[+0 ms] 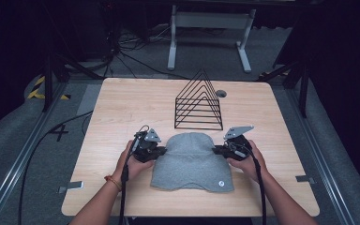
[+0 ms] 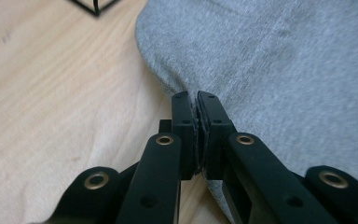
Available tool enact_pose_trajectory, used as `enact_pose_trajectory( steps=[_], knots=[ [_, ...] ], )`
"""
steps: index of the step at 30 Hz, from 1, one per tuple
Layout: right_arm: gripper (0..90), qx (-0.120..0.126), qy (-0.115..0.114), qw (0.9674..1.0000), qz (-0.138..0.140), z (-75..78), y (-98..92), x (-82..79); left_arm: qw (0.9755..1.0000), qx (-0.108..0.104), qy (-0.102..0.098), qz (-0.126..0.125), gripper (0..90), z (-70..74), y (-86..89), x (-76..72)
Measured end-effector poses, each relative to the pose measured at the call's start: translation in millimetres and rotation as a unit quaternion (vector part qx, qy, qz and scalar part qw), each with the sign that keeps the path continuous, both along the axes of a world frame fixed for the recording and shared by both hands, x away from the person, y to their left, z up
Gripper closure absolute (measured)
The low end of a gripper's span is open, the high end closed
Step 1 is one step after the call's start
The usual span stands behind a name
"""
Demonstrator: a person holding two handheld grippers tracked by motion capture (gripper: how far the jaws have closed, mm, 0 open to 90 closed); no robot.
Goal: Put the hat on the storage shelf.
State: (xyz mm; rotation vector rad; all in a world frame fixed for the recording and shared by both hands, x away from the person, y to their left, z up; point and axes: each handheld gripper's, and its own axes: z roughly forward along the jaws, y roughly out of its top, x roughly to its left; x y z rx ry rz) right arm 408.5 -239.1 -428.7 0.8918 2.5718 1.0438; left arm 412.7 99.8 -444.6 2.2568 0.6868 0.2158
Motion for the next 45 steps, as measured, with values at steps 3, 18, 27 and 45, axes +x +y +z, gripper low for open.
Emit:
enact_pose_trajectory(
  steps=[3, 18, 27, 45],
  knots=[
    [85.3, 0.002, -0.019, 0.9998, 0.0, 10.3, -5.6, -4.2, 0.9998, 0.0, -0.018, -0.006, 86.9, 8.9, -3.4, -1.4],
    [85.5, 0.035, -0.083, 0.9959, -0.011, 72.0, -28.6, -19.3, 0.9951, -0.029, -0.088, -0.036, 87.2, 82.6, -16.2, -6.0],
    [85.5, 0.039, -0.125, 0.9912, -0.017, 118.3, -33.6, -19.4, 0.99, -0.041, -0.127, -0.046, 87.3, 128.0, -22.3, -2.8],
    [85.6, 0.058, -0.192, 0.9788, -0.043, 213.8, -40.9, 3.7, 0.9795, -0.077, -0.182, -0.04, 87.4, 216.0, -31.7, 27.5]
  ],
)
